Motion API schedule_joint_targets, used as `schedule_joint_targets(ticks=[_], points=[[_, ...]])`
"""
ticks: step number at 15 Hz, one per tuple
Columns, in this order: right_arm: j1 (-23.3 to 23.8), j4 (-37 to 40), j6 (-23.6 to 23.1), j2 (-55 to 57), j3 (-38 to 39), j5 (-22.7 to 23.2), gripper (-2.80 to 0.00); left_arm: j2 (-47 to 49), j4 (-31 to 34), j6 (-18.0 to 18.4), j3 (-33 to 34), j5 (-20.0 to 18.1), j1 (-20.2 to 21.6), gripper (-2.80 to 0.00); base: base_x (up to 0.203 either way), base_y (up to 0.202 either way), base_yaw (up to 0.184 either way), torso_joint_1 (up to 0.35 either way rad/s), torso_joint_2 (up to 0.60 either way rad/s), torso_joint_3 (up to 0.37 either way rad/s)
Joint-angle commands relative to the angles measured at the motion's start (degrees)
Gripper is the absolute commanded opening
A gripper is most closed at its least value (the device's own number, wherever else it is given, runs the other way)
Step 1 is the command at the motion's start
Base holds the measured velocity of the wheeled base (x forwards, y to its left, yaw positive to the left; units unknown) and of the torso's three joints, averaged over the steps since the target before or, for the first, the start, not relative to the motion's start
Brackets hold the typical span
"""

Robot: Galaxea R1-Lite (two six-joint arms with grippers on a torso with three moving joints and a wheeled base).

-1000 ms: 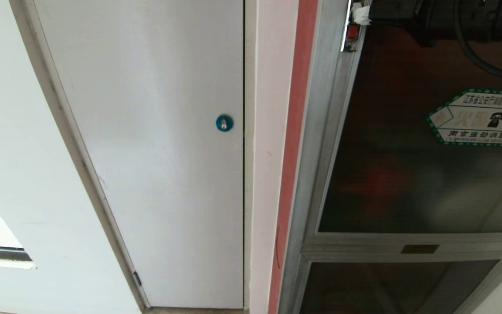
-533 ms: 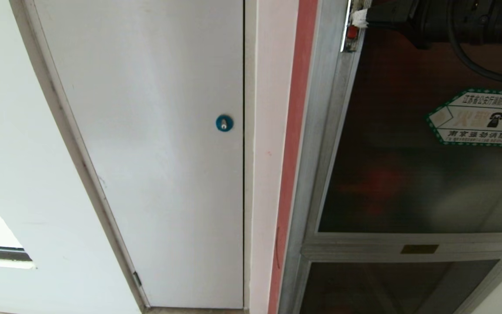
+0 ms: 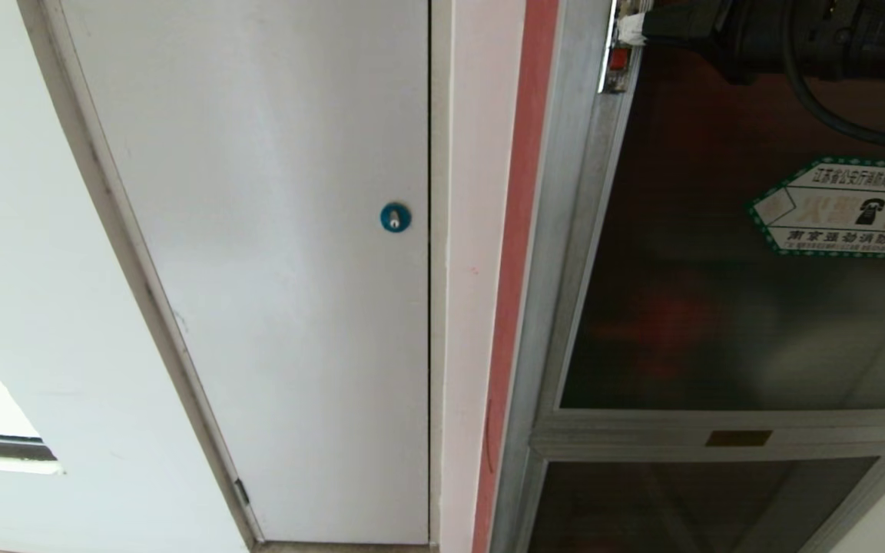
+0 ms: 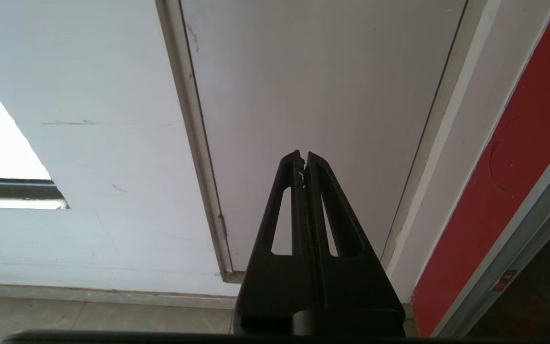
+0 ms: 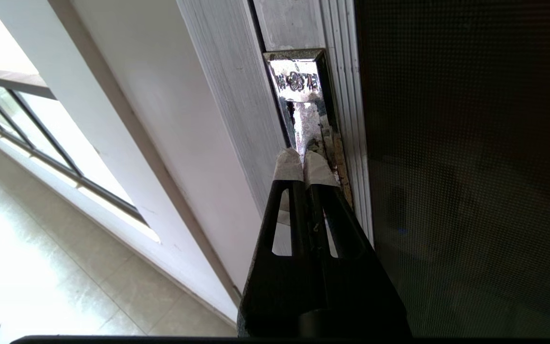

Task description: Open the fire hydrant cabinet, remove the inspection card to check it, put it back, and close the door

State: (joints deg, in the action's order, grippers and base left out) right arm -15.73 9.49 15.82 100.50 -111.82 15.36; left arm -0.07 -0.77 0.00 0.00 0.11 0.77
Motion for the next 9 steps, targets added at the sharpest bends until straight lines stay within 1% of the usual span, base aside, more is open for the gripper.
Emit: schedule_joint_targets(ticks=[1, 9], points=[[0.0, 0.3, 0.1, 0.5, 0.1, -0.1, -2.80, 0.0, 0.0, 0.0, 0.4, 0.1, 0.0, -2.80, 0.000, 0.000, 0.000, 0.000, 0.00, 0.000], [0.0, 0.2, 0.2, 0.6, 0.4, -0.6, -2.80, 0.1, 0.0, 0.0, 0.4, 0.0, 0.0, -2.80, 0.000, 0.000, 0.000, 0.000, 0.00, 0.000]])
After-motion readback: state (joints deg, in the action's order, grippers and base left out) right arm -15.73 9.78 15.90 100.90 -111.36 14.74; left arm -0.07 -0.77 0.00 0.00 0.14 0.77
